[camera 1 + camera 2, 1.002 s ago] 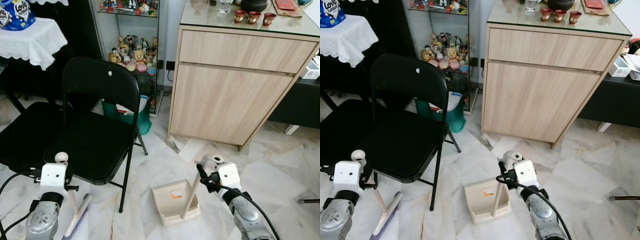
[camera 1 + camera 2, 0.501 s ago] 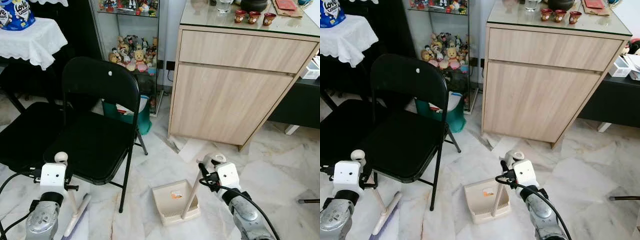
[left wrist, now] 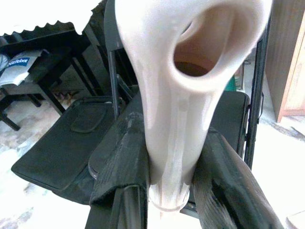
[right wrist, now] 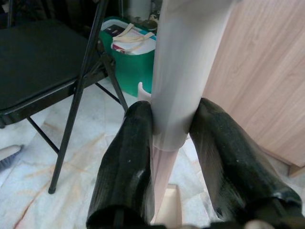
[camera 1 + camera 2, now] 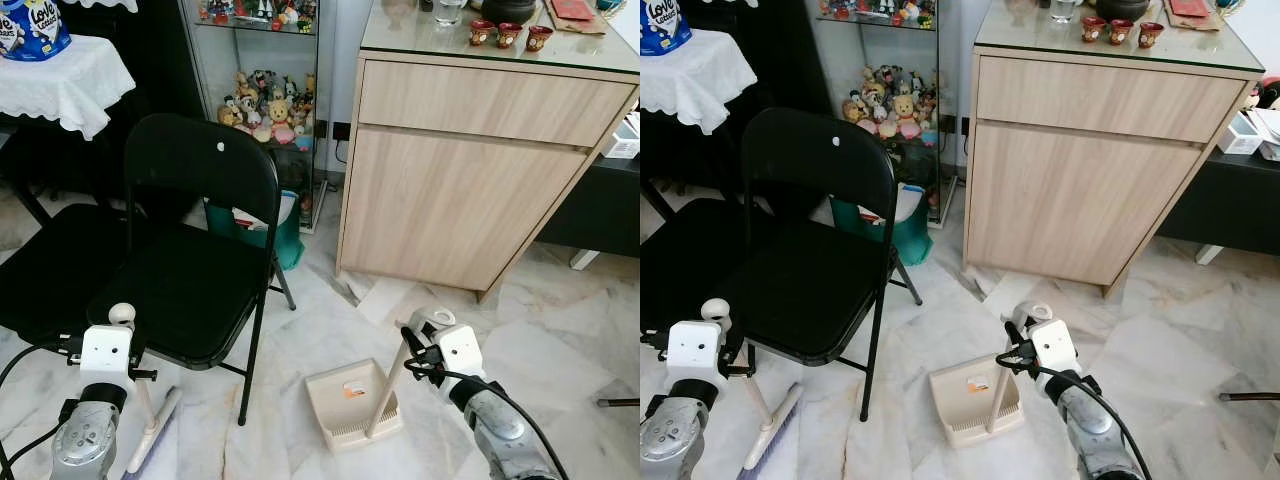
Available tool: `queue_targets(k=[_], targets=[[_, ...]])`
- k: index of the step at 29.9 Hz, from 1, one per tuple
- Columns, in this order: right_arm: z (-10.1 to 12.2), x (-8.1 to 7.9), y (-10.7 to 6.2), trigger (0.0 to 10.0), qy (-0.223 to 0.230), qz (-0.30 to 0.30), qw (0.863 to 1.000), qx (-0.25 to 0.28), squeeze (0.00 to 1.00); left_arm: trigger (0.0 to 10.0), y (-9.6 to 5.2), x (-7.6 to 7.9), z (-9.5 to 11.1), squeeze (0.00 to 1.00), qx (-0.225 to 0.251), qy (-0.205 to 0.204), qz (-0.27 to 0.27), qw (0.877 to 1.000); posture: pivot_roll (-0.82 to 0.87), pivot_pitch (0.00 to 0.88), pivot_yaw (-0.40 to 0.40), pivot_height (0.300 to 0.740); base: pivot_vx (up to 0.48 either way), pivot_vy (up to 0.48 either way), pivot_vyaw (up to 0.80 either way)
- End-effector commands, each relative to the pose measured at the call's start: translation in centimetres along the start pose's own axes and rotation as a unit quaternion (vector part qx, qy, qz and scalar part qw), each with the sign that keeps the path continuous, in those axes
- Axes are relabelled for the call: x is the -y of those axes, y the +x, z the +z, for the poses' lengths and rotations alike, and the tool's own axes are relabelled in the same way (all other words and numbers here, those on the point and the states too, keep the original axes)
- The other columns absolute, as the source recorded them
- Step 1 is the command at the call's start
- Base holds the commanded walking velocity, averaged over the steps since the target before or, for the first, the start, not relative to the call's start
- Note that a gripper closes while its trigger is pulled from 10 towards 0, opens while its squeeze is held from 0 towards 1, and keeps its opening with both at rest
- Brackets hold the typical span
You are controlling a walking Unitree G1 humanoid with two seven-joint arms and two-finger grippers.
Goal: Sweep floor
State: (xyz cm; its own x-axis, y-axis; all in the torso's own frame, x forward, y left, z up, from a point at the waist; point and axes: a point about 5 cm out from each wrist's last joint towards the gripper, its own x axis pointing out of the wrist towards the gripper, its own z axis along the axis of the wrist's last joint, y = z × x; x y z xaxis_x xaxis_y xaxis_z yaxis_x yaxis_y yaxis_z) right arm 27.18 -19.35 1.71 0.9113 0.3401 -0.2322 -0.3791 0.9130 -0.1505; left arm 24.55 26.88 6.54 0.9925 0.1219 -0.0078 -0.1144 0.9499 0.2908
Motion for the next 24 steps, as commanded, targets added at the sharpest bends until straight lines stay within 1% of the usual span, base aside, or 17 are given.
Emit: queue_targets(k=[1,4,7,10,13,14,15,16,17,18,20,24], targets=[[0.4,1.4,-0.4,0.0,-0.001,-0.007,1.0,0.005,0.0,10.0,0.1,-0.7,0.2,0.0,0.004,0.017,0.006,1.0,-0.01,0.108,-0.003,0.74,0.0,0.0,0.0],[0.4,1.8,-0.8,0.0,0.006,0.005,1.0,0.003,0.0,10.0,0.1,-0.7,0.2,0.0,0.004,0.018,0.006,1.0,-0.01,0.108,-0.003,0.74,0.0,0.0,0.0],[0.6,2.5,-1.3,0.0,0.039,0.024,0.999,0.014,0.0,10.0,0.2,-0.7,0.3,0.0,0.005,0.018,0.007,1.0,-0.01,0.107,0.001,0.74,0.0,0.0,0.0],[0.7,2.6,-1.5,0.0,0.051,0.034,0.998,0.018,0.0,10.0,0.3,-0.7,0.3,0.0,0.006,0.018,0.007,1.0,-0.01,0.106,0.002,0.74,0.0,0.0,0.0],[1.0,2.6,-1.9,0.0,0.09,0.067,0.993,0.035,0.0,10.0,0.4,-0.7,0.3,0.0,0.007,0.019,0.006,1.0,-0.01,0.105,0.004,0.74,0.0,0.0,0.0],[1.3,2.5,-2.1,0.0,0.113,0.086,0.989,0.047,0.0,10.0,0.4,-0.7,0.4,0.0,0.007,0.019,0.005,1.0,0.0,0.104,0.005,0.74,0.0,0.0,0.0],[1.4,2.4,-2.2,0.0,0.12,0.092,0.987,0.052,0.0,10.0,0.4,-0.8,0.4,0.0,0.007,0.019,0.005,1.0,0.0,0.104,0.006,0.74,0.0,0.0,0.0],[1.5,2.4,-2.2,0.0,0.126,0.095,0.986,0.055,0.0,10.0,0.5,-0.8,0.4,0.0,0.007,0.019,0.005,1.0,0.0,0.104,0.006,0.74,0.0,0.0,0.0],[1.6,2.2,-2.3,0.0,0.13,0.112,0.984,0.056,0.0,10.0,0.5,-0.8,0.4,0.0,0.007,0.019,0.005,1.0,0.0,0.104,0.006,0.74,0.0,0.0,0.0],[1.6,2.2,-2.3,0.0,0.13,0.112,0.984,0.056,0.0,10.0,0.5,-0.8,0.4,0.0,0.007,0.019,0.005,1.0,0.0,0.104,0.006,0.74,0.0,0.0,0.0],[1.4,1.8,-2.5,0.0,0.127,0.134,0.982,0.044,0.0,10.0,0.6,-0.8,0.4,0.0,0.008,0.019,0.005,1.0,0.0,0.103,0.007,0.74,0.0,0.0,0.0],[1.1,1.4,-2.7,0.0,0.123,0.15,0.981,0.026,0.0,10.0,0.6,-0.8,0.4,0.0,0.008,0.019,0.005,1.0,0.0,0.103,0.008,0.74,0.0,0.0,0.0]])
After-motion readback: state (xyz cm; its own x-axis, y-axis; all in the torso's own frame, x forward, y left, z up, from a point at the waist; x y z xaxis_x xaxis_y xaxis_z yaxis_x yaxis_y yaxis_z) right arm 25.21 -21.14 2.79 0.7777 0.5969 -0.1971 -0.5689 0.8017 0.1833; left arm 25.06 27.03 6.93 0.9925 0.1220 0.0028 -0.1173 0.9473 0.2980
